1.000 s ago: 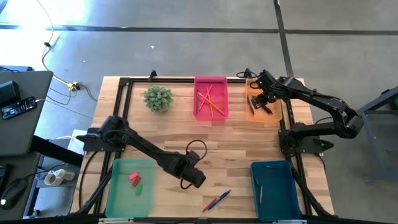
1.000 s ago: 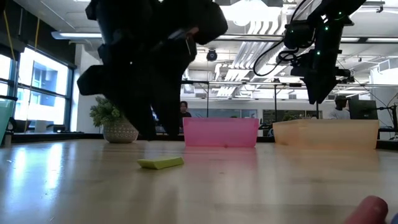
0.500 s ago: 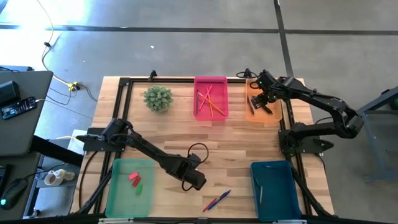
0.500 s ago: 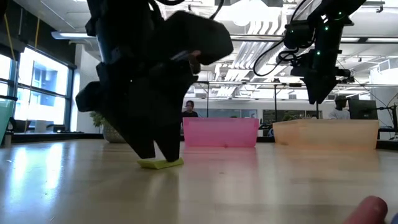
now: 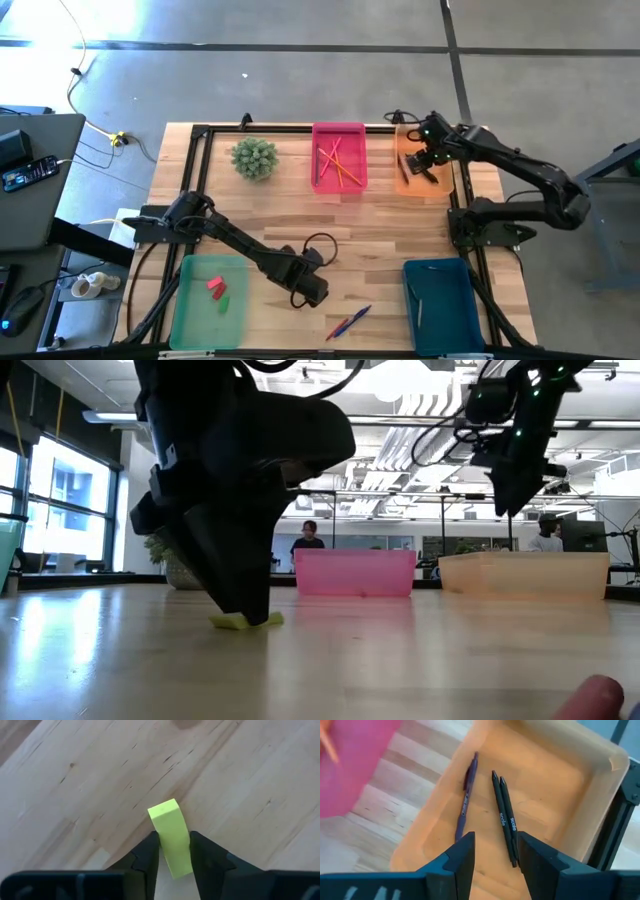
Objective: Sort crayons/erasers/pens/pencils in bins
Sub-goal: Put the light green eraser into the green bin
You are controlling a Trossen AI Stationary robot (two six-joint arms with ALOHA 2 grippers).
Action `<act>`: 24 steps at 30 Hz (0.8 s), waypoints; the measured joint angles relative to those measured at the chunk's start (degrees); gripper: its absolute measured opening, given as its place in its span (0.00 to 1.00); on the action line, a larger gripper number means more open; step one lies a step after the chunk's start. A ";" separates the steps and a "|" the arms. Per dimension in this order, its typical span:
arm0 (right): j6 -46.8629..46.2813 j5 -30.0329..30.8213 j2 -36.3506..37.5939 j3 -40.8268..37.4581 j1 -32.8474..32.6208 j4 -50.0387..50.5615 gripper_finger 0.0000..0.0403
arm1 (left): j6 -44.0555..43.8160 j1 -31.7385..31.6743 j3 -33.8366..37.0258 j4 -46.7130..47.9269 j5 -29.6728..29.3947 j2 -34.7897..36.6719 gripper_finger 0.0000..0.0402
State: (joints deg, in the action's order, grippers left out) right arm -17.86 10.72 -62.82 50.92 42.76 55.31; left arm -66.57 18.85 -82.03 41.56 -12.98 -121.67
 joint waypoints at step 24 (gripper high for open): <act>2.82 -4.74 10.86 0.04 -19.11 -0.79 0.34 | 9.03 0.02 -3.31 1.75 0.33 -0.12 0.14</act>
State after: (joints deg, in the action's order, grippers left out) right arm -15.04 5.98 -51.97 50.96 23.65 54.52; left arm -57.54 18.87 -85.34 43.31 -12.65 -121.78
